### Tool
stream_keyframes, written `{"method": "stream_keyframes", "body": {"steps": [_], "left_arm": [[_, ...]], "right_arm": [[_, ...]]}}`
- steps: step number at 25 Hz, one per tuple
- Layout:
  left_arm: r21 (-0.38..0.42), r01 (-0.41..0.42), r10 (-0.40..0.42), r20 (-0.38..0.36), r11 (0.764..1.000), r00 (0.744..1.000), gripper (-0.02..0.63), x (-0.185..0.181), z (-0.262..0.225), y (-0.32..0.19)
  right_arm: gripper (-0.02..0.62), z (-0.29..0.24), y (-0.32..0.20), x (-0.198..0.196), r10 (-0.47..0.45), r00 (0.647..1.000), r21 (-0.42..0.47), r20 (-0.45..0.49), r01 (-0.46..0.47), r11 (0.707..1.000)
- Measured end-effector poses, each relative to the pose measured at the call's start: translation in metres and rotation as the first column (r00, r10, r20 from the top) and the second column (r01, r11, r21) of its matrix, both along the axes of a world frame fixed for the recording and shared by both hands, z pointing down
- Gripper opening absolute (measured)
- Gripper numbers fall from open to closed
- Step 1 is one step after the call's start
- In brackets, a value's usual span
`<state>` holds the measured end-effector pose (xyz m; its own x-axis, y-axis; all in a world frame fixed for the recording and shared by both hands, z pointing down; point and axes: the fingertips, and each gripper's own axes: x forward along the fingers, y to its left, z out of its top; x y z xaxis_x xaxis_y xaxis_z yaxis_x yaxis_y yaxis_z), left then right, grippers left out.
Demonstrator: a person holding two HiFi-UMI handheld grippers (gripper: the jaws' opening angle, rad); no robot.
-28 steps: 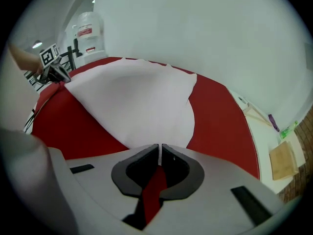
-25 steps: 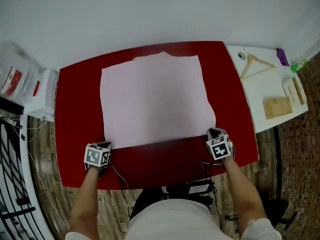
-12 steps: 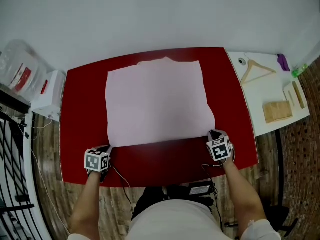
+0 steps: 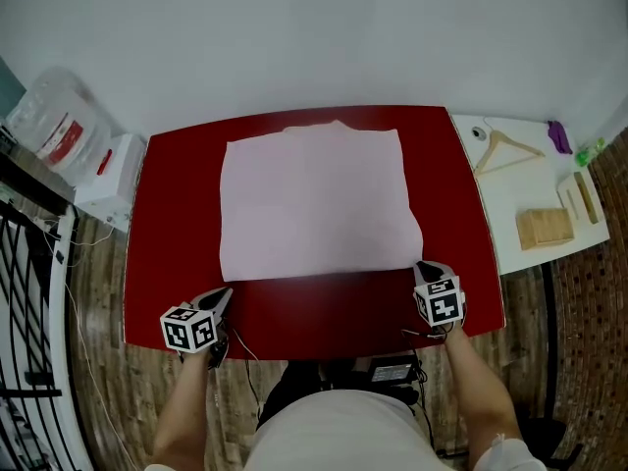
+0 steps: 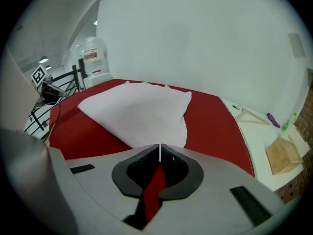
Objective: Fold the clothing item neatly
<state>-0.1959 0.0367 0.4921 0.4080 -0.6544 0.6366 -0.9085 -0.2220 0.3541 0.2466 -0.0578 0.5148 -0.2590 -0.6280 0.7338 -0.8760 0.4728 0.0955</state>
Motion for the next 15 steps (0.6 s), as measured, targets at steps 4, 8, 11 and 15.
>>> {"method": "stream_keyframes", "body": {"steps": [4,8,11,15], "left_arm": [[0.061,0.013,-0.008,-0.089,0.998,0.996,0.005,0.021,-0.021,0.013],[0.107,0.029,-0.016,-0.12,0.994,0.993,0.005,0.037,-0.037,0.026],[0.142,0.048,-0.029,-0.136,0.989,0.99,0.005,0.047,-0.048,0.037],[0.187,0.069,-0.04,-0.156,0.98,0.987,0.005,0.061,-0.062,0.05]], "right_arm": [[0.023,-0.012,0.008,-0.007,-0.023,1.0,0.023,0.009,0.023,0.999],[0.023,-0.025,0.015,-0.014,-0.046,0.999,0.046,0.025,0.045,0.998],[0.023,-0.036,0.022,-0.021,-0.075,0.996,0.066,0.048,0.072,0.995],[0.023,-0.056,0.031,-0.031,-0.109,0.99,0.102,0.084,0.101,0.99]]}}
